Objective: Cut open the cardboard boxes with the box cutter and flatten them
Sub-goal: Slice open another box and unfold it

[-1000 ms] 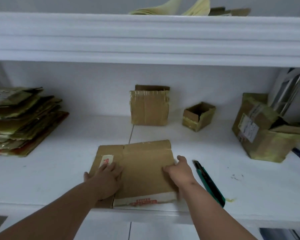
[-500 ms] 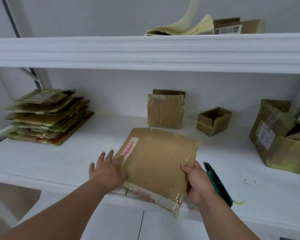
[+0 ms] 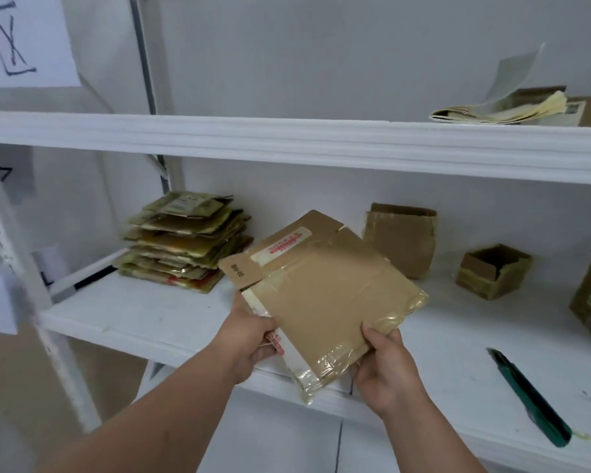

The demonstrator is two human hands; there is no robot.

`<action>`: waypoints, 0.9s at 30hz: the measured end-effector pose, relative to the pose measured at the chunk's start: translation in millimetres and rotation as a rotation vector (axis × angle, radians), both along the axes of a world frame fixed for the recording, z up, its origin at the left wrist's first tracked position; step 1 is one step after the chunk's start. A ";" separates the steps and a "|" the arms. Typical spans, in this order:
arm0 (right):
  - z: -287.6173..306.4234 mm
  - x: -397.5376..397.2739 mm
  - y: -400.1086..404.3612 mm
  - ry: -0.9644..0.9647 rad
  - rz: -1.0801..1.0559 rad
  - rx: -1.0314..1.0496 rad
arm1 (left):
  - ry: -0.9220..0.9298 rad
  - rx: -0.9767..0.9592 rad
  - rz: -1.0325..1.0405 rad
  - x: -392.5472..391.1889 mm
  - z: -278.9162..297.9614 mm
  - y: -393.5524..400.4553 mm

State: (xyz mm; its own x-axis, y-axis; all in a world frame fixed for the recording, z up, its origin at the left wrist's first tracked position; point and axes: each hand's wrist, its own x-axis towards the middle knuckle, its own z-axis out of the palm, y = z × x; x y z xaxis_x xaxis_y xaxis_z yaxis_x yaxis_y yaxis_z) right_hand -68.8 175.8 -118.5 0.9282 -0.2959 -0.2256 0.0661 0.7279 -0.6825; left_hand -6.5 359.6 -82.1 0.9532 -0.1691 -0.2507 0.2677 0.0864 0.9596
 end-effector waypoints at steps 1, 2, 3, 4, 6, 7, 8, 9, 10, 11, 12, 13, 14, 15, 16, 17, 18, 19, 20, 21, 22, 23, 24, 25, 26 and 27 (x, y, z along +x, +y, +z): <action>-0.4 2.6 11.9 -0.009 0.030 0.010 | -0.041 0.010 0.021 4.5 2.1 16.7; -0.1 5.1 21.6 -0.015 0.049 0.026 | -0.084 0.032 0.036 8.4 5.5 33.8; 0.7 7.6 29.1 -0.017 0.052 0.054 | -0.123 0.060 0.046 13.5 8.2 52.0; 2.4 10.8 35.3 -0.016 0.044 0.086 | -0.158 0.086 0.051 18.4 10.9 69.7; 7.3 18.0 48.1 -0.007 0.037 0.118 | -0.223 0.152 0.029 30.5 15.0 102.9; 9.3 22.6 55.2 0.003 0.057 0.096 | -0.247 0.179 0.020 37.1 17.5 117.1; 10.4 29.3 62.4 0.013 0.091 0.056 | -0.268 0.197 0.019 44.1 20.5 129.7; 11.5 37.2 69.4 0.019 0.134 0.006 | -0.289 0.220 0.024 52.2 22.6 140.9; 13.0 45.5 75.9 0.020 0.182 -0.051 | -0.308 0.242 0.042 60.9 24.2 151.0; 15.2 54.3 81.7 0.021 0.227 -0.113 | -0.323 0.264 0.065 69.9 25.2 159.9; 17.5 64.0 86.5 0.017 0.262 -0.177 | -0.335 0.273 0.094 79.1 26.0 168.1; 19.1 74.0 91.1 0.000 0.282 -0.240 | -0.344 0.279 0.121 88.6 26.1 175.3; 19.9 85.4 95.1 -0.026 0.288 -0.292 | -0.353 0.272 0.154 99.1 25.9 181.7; 20.6 97.3 98.9 -0.051 0.284 -0.328 | -0.348 0.258 0.192 110.4 25.8 187.3; 21.5 110.1 103.3 -0.075 0.278 -0.351 | -0.335 0.229 0.239 121.9 26.3 191.6; 22.6 123.9 108.7 -0.099 0.269 -0.357 | -0.320 0.201 0.285 132.7 27.9 195.3; 24.4 138.0 114.9 -0.122 0.260 -0.351 | -0.313 0.180 0.323 142.3 30.8 198.3; 27.4 152.7 121.7 -0.141 0.244 -0.331 | -0.307 0.189 0.350 151.2 34.9 201.1; 31.0 167.8 128.1 -0.155 0.225 -0.301 | -0.298 0.221 0.363 159.0 40.3 204.3; 35.6 182.3 134.7 -0.170 0.210 -0.268 | -0.280 0.260 0.351 165.6 45.8 208.0; 40.8 196.4 140.4 -0.187 0.195 -0.247 | -0.257 0.281 0.322 171.3 51.1 211.9; 47.0 210.1 145.8 -0.207 0.179 -0.237 | -0.235 0.279 0.278 178.3 55.2 216.0; 53.3 222.6 150.4 -0.222 0.164 -0.236 | -0.221 0.273 0.247 186.1 58.8 219.5; 58.6 234.2 155.4 -0.226 0.153 -0.237 | -0.223 0.284 0.237 194.3 61.4 222.8; 62.3 245.4 160.3 -0.222 0.151 -0.239 | -0.244 0.311 0.247 202.3 64.0 225.3; 65.6 255.8 165.7 -0.217 0.154 -0.244 | -0.275 0.354 0.271 210.5 66.0 228.2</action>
